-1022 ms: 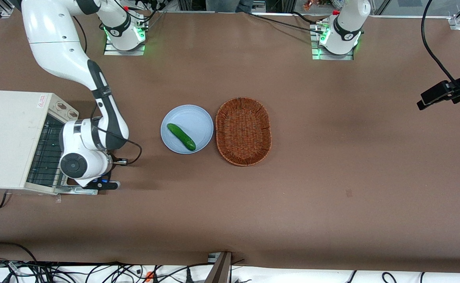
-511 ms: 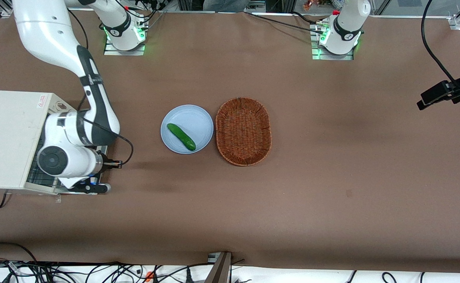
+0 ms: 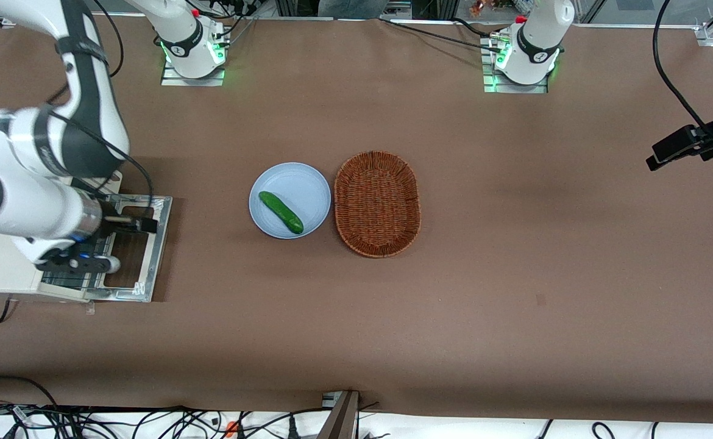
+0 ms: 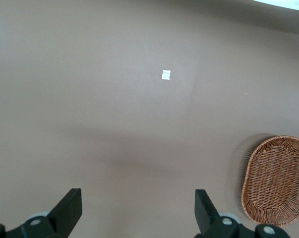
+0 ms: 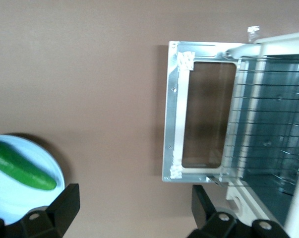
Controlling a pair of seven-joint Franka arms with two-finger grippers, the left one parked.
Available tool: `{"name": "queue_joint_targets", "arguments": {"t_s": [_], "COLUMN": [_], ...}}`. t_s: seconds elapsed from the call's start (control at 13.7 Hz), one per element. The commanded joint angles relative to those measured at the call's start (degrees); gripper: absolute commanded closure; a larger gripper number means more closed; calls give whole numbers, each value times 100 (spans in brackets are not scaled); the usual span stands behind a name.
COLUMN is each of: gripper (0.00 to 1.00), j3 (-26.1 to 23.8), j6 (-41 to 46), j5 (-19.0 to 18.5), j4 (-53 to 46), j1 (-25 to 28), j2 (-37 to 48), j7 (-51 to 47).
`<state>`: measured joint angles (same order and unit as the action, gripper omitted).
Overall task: Open oven door with right arm only
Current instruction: 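Release the handle and lift the right gripper away from the door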
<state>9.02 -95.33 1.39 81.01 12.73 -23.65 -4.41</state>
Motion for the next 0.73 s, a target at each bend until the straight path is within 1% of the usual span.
{"name": "queue_joint_targets", "arguments": {"t_s": [0.0, 0.22, 0.37, 0.44, 0.51, 0.58, 0.66], "gripper": [0, 0, 0, 0, 0, 0, 0], "j3": [91, 73, -40, -328, -775, -1040, -1069], "j6": [426, 945, 1296, 1411, 1569, 1675, 1746], "j5": [107, 55, 46, 46, 46, 37, 28], "j4": [143, 152, 152, 161, 178, 178, 231], "j1": [-52, -78, -348, -681, -1180, -1472, -1519], "j2": [658, 1246, 1572, 1713, 1889, 2021, 2153], "j7": [502, 564, 564, 573, 573, 591, 591]}}
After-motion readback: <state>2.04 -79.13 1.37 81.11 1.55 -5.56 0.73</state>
